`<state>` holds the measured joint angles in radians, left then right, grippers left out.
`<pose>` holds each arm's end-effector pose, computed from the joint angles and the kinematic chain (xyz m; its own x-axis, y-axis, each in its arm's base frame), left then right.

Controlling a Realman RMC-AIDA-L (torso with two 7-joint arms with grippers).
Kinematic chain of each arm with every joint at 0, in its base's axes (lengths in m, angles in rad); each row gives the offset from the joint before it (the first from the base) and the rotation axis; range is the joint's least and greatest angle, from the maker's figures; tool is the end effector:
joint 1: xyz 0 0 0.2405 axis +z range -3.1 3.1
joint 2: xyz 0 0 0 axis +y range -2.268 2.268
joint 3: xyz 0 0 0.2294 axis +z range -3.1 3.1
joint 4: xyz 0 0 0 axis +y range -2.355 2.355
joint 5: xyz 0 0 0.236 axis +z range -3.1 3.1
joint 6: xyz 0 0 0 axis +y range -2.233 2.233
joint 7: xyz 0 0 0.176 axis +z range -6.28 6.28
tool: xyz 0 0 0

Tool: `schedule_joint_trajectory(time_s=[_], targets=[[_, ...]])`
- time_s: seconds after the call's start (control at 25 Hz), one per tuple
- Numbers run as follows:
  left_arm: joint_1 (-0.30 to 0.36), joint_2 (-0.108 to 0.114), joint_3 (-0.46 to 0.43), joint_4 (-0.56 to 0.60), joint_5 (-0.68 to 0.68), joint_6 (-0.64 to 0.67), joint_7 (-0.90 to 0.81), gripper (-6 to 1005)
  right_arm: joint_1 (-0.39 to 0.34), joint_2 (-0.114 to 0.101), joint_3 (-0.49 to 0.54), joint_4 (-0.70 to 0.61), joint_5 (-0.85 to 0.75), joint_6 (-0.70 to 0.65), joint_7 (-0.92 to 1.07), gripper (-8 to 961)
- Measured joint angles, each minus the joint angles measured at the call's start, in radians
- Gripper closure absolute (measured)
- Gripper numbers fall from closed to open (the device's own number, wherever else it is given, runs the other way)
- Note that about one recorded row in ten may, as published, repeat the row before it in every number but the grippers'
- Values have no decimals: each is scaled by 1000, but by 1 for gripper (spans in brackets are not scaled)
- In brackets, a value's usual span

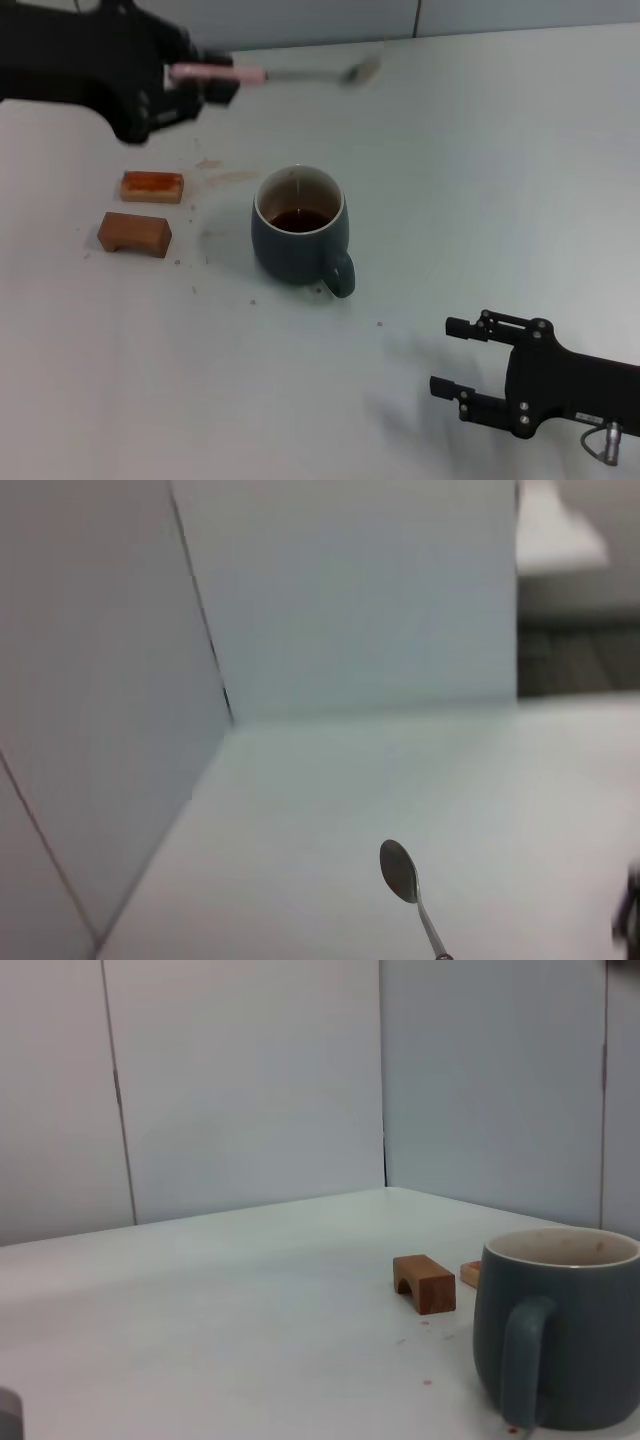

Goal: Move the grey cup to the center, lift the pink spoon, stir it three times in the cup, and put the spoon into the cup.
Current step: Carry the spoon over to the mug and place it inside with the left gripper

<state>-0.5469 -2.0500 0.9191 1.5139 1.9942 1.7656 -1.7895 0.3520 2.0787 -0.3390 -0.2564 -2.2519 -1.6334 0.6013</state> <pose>-0.1028 0.3583 0.0921 0.9731 -0.0365 0.2273 0.0332 -0.9547 -0.2956 0.3088 0.2328 -0.0713 0.8236 -0.1029 -0.5578 -0.2927 -0.9194 -0.2627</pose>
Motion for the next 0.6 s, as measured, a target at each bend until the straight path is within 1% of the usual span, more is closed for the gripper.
schedule_joint_trajectory(time_s=[0.08, 0.16, 0.2, 0.32, 0.36, 0.44, 0.48, 0.6], targets=[[-14, -7, 51, 79, 108, 19, -20, 862, -1, 1, 0, 4, 0, 0, 0, 284], [-14, -7, 51, 79, 108, 19, -20, 861, -2, 1, 0, 9, 0, 0, 0, 284], [-26, -10, 93, 133, 184, 34, -39, 861, -2, 1, 0, 10, 0, 0, 0, 284], [-32, -13, 186, 211, 299, 50, -70, 861, -3, 1, 0, 14, 0, 1, 0, 284], [-32, -13, 186, 211, 299, 50, -70, 861, -3, 1, 0, 15, 0, 1, 0, 284], [-42, -17, 256, 231, 370, 53, -89, 861, -5, 1, 0, 16, 0, 1, 1, 284], [-44, -17, 267, 232, 380, 54, -92, 861, -5, 1, 0, 17, 0, 1, 1, 284], [-53, -20, 336, 235, 435, 54, -116, 861, -6, 1, 0, 18, 0, 1, 1, 284]])
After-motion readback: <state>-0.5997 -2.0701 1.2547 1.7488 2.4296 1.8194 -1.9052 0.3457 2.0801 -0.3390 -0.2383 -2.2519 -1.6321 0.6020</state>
